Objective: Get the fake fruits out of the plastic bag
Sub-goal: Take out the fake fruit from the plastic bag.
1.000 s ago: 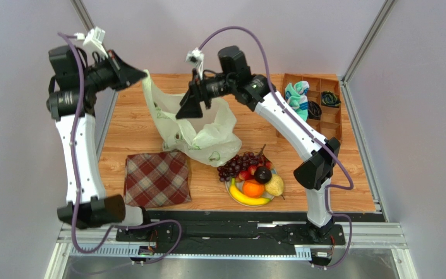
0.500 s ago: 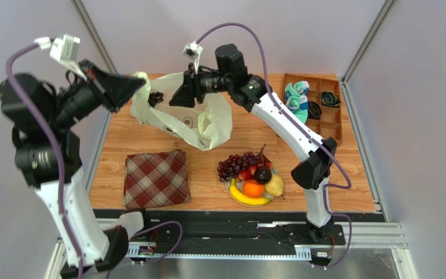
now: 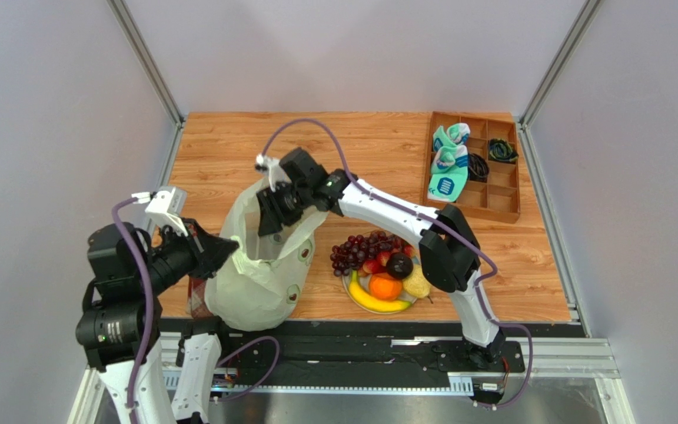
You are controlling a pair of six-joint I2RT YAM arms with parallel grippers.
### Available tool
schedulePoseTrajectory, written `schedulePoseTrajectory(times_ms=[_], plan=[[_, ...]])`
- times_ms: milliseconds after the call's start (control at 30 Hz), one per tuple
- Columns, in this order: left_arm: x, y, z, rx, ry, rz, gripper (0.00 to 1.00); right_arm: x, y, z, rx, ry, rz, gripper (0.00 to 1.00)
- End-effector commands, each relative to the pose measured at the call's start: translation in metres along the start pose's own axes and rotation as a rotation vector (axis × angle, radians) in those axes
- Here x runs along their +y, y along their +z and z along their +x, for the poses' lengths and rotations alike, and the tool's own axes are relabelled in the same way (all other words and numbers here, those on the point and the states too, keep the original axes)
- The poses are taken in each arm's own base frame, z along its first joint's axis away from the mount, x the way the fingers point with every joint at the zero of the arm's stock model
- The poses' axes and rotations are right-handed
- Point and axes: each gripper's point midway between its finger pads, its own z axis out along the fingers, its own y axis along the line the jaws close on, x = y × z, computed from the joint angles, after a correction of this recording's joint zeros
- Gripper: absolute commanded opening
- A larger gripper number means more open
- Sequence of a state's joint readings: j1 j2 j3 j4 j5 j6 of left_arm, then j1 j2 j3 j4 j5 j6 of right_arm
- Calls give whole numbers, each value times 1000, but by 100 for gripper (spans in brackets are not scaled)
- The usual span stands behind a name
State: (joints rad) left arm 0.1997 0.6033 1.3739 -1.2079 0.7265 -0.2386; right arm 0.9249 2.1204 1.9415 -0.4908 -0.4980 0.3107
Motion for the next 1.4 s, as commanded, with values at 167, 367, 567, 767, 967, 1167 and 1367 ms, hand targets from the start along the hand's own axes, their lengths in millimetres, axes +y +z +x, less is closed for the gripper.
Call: schedulePoseTrajectory(times_ms=[167, 367, 567, 767, 967, 1167, 1367], plan=[[27, -1, 53, 104, -25, -100, 0, 12, -1, 98, 301, -7, -100, 67], [37, -1, 57, 87, -17, -143, 0, 65, -9, 149, 415, -209, -292, 95], [48, 9, 47, 66, -16, -167, 0, 72, 14, 191, 490, -269, -268, 100], [43, 7, 44, 38, -19, -156, 0, 42, 47, 216, 496, -197, -106, 100], [45, 6, 37, 10, 5, -174, 0, 13, 62, 196, 404, -244, 17, 85], [45, 4, 30, -19, 27, -184, 0, 11, 67, 182, 390, -298, 27, 44], [43, 3, 20, -57, 63, -177, 0, 40, 4, 135, 355, -400, -92, 0]])
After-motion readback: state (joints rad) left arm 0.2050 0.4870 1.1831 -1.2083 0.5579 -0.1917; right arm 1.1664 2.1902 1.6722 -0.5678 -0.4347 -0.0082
